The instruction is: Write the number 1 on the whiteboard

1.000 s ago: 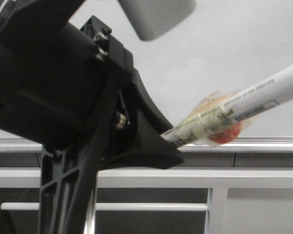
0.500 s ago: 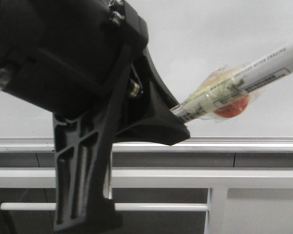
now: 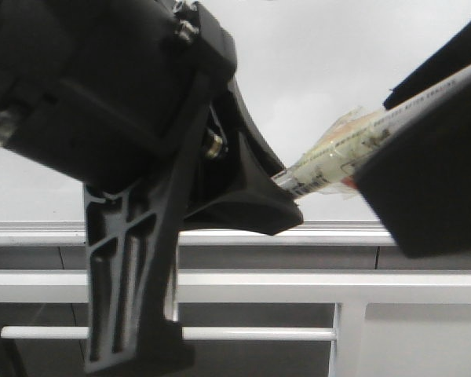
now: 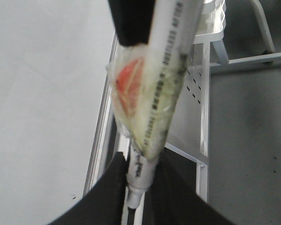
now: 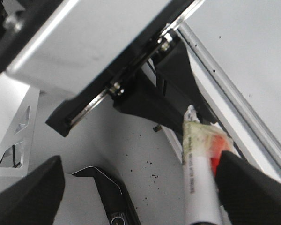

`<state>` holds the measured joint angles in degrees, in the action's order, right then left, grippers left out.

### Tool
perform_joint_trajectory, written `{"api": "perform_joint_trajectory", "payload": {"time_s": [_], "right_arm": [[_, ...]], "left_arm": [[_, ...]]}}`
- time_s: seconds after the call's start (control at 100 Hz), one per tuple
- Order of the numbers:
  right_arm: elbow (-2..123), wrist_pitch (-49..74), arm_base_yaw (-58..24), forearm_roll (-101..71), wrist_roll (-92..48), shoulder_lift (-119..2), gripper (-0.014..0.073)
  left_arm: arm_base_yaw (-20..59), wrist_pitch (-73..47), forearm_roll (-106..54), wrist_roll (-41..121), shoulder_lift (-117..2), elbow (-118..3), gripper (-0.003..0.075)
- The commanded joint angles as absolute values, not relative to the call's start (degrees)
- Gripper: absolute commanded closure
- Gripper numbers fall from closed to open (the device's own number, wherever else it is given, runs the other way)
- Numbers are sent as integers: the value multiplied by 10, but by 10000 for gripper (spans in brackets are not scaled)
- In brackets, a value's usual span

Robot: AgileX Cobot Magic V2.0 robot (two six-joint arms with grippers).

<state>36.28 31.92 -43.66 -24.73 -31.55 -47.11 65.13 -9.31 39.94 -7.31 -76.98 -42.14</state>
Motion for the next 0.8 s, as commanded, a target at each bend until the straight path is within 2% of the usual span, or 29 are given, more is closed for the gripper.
{"api": "perform_joint_trajectory", "payload": {"time_s": [0.0, 0.32, 0.39, 0.48, 0.72, 0.79], "right_arm": [[384, 274, -436, -248, -324, -471, -1], [384, 274, -436, -226, -324, -471, 0], [384, 274, -436, -225, -324, -471, 38], [384, 274, -436, -225, -324, -471, 168], [384, 271, -436, -225, -324, -471, 645], [384, 268, -436, -225, -324, -471, 662]], "left_arm": [[656, -69, 396, -76, -752, -440, 741], [656, -69, 396, -76, -752, -440, 741], [656, -70, 396, -76, -752, -440, 741], [656, -74, 396, -76, -752, -440, 741], [656, -81, 396, -76, -752, -440, 741], [656, -81, 396, -76, -752, -440, 741]]}}
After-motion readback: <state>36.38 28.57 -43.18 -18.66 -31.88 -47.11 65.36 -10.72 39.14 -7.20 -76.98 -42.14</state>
